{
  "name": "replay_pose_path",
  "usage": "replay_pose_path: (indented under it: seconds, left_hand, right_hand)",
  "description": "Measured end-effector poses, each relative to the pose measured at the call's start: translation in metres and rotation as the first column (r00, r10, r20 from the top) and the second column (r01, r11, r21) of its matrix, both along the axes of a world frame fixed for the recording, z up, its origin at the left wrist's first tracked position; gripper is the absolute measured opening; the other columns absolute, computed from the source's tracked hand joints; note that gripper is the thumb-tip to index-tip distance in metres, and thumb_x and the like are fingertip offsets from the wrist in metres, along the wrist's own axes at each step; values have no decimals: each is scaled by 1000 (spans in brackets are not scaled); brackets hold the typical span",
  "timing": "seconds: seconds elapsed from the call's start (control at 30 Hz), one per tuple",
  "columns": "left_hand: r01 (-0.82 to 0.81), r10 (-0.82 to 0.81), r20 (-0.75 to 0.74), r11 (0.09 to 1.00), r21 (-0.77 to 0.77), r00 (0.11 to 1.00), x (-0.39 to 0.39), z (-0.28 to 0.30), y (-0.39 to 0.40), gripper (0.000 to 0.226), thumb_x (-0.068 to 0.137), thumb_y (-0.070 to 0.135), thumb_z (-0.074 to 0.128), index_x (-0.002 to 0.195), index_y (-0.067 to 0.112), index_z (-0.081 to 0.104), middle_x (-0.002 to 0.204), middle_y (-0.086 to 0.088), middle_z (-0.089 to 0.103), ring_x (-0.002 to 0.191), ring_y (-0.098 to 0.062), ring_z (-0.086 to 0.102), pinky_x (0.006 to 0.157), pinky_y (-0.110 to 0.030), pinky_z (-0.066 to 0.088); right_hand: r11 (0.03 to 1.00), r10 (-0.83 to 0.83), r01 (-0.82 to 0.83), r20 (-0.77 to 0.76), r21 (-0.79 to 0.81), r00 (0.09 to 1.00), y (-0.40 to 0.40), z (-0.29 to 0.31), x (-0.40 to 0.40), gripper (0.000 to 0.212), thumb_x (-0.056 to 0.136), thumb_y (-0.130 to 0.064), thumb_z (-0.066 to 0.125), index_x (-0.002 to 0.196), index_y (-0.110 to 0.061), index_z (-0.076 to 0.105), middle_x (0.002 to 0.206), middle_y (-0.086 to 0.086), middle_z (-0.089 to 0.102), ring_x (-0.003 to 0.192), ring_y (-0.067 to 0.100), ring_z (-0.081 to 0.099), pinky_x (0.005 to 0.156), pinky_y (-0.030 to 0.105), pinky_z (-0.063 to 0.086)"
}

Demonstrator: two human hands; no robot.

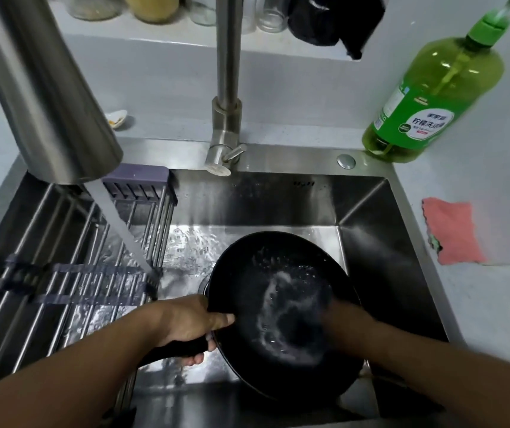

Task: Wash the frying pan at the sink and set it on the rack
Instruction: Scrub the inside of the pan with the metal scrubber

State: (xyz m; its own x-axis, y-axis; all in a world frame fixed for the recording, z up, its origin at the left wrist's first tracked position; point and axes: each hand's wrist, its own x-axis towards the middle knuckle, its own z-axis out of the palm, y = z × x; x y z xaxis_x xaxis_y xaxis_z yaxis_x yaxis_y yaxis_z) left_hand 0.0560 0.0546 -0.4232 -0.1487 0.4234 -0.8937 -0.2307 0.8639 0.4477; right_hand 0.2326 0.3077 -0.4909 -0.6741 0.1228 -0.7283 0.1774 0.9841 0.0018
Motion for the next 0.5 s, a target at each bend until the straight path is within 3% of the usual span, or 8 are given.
replay_pose_path:
  seconds: [0.07,0.17,0.27,0.33,0.4,0.47,0.5]
  left_hand:
    - [15,-15,-10,1000,-7,1000,-1,4,4,42,101,27,57,115,-12,53,61,-7,59,43,-23,56,42,-30,49]
    - [24,-24,3,999,22,1000,-2,16,12,30,101,23,58,104,-7,53,58,-6,59,42,-22,54,39,-28,47]
    - [3,-4,9,998,62,1000,-1,25,20,26,102,20,56,108,-5,53,56,-4,58,42,-21,54,38,-27,46]
    - [-2,6,-41,996,88,999,-3,30,19,23,103,17,53,112,-3,53,57,-4,59,42,-21,55,39,-28,47]
    - [16,-5,-102,994,108,995,-5,36,12,19,103,16,50,113,0,52,58,-5,60,43,-22,56,40,-29,49]
    - [25,-4,-160,992,124,987,-5,43,5,16,103,15,47,111,3,53,59,-7,61,44,-24,58,43,-32,52]
    - [37,-8,-205,990,134,979,-3,47,3,15,102,15,45,110,5,53,59,-8,62,44,-25,59,45,-34,53]
  right_hand:
    - [979,42,17,-279,205,959,28,0,-27,28,94,-19,51,120,-13,59,121,14,55,108,34,59,85,40,52]
    - [987,155,-96,-631,127,760,20,2,-90,10,80,-9,61,90,-9,63,95,12,56,87,32,59,67,40,51]
    - [952,181,-304,-768,-19,614,-21,8,-133,12,86,-20,57,97,-15,59,99,9,53,93,27,52,75,37,45]
    - [955,215,-293,-788,45,577,-21,17,-139,17,85,-21,58,101,-17,58,102,8,53,95,26,50,76,36,45]
    - [984,169,-151,-776,97,607,0,23,-126,22,78,-16,62,98,-16,56,99,10,53,91,29,53,71,38,45]
    - [994,72,7,-693,110,718,15,30,-101,32,71,-13,71,99,-15,55,100,11,52,90,31,56,70,40,47]
    - [989,-40,117,-612,86,790,12,32,-85,39,73,-15,73,106,-16,53,108,11,50,96,32,56,76,40,48]
